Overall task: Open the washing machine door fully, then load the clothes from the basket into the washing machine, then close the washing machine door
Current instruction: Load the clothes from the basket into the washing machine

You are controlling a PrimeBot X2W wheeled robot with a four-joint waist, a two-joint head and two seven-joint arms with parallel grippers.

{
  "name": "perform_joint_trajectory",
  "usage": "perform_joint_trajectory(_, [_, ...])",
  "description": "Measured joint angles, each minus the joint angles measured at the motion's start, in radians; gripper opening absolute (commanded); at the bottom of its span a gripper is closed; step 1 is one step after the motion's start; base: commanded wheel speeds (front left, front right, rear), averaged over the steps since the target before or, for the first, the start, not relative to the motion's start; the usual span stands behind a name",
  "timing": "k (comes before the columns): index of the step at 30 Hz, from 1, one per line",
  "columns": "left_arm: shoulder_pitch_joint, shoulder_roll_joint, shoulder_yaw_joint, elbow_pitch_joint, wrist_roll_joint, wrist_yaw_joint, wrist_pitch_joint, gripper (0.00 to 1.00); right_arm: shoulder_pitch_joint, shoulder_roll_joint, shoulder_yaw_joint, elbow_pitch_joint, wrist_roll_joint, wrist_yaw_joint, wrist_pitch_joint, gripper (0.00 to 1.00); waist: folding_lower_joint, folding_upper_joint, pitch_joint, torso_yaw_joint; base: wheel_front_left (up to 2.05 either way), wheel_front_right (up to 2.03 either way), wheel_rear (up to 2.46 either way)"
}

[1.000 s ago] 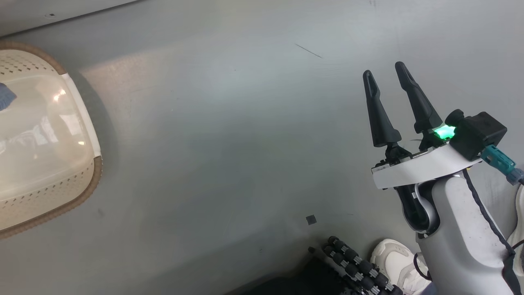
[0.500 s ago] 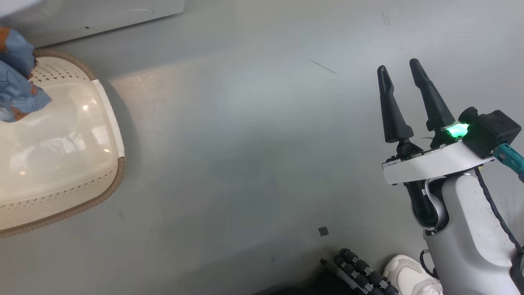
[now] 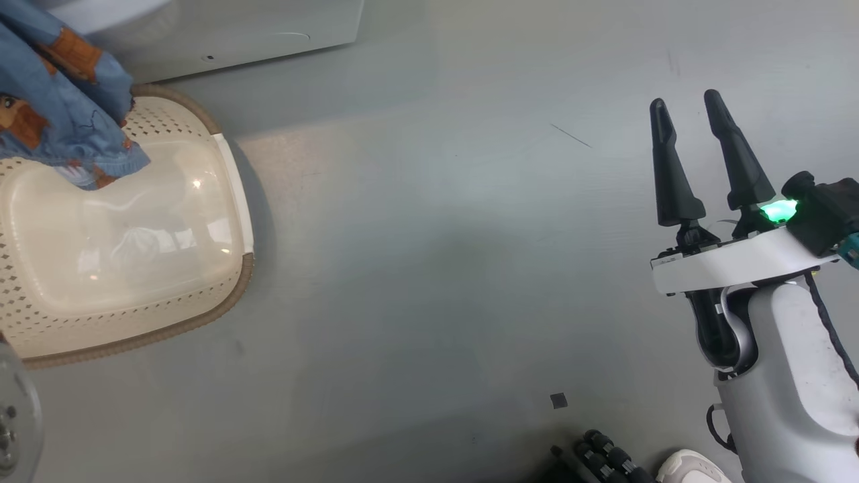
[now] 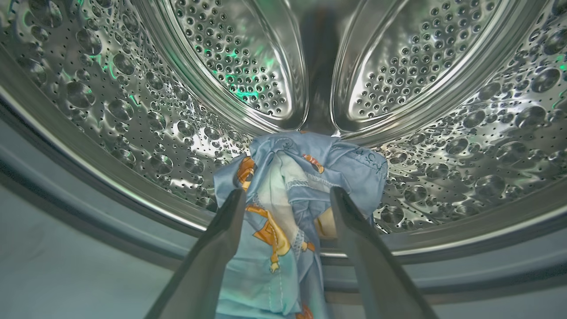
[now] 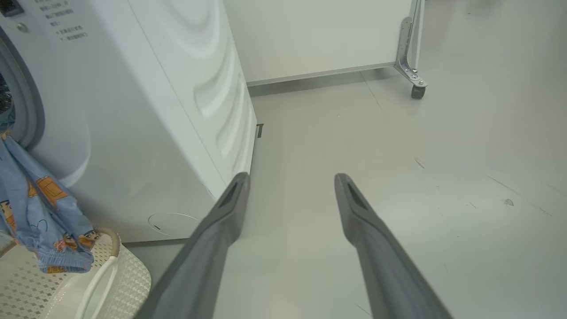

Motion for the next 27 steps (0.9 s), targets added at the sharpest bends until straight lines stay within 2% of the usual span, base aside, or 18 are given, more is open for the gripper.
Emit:
perform_joint_trajectory(12, [0.105,-0.056,-0.006,-0.030,-0.029,-0.008,-0.080,1.00,0.021,-0.019,-0.046,-0.017,-0.009,0.000,0.000,1.00,0.0000,0.0000,-0.027,0.077,0.00,0.00,0.00])
perform_joint_trajectory(27, [0.381,-0.137,0.003,-0.093,-0.065,-0.024,-0.173,1.00,0.044,-0.025,-0.063,-0.021,-0.018,0.000,0.000,1.00,0.0000,0.0000,-0.077,0.140,0.00,0.00,0.00])
